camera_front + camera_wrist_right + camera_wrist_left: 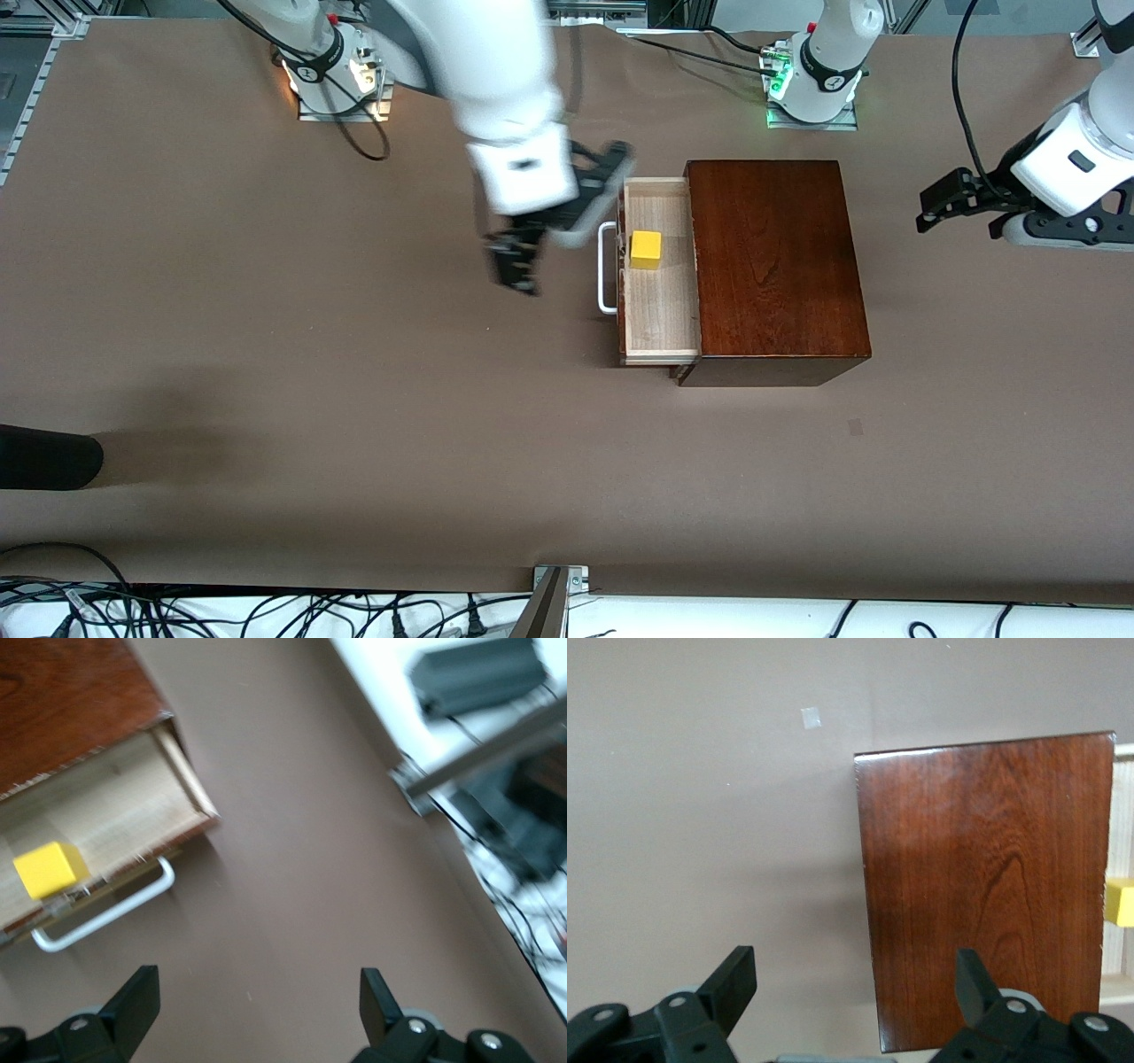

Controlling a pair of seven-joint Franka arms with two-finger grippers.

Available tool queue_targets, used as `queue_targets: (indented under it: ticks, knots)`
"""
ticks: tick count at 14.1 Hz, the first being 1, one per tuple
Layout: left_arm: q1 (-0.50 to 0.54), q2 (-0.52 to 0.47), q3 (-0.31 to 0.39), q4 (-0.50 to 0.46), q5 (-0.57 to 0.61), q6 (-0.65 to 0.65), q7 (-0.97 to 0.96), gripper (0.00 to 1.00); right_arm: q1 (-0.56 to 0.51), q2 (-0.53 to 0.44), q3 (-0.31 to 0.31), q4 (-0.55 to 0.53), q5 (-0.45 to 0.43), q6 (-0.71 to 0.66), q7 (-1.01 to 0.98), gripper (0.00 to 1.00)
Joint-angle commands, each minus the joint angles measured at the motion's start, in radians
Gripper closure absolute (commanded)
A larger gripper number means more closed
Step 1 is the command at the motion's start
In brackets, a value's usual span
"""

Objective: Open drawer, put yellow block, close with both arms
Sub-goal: 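Withdraw the right gripper from the drawer toward its rest pose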

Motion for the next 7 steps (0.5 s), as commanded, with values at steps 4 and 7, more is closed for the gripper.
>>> queue_targets:
  ticks: [4, 7]
  knots:
    - [-0.021, 0.029, -0.070, 0.018, -0.104, -0.091, 0.423, 0.00, -0.209, -0.424, -0.197, -0.414, 0.296, -0.112, 0.020, 0.00]
    - [-0.052, 0.105, -0.098, 0.018, -0.159, -0.120, 0.623, 0.00, -0.210, -0.501, -0.348, -0.483, 0.314, -0.189, 0.020, 0.00]
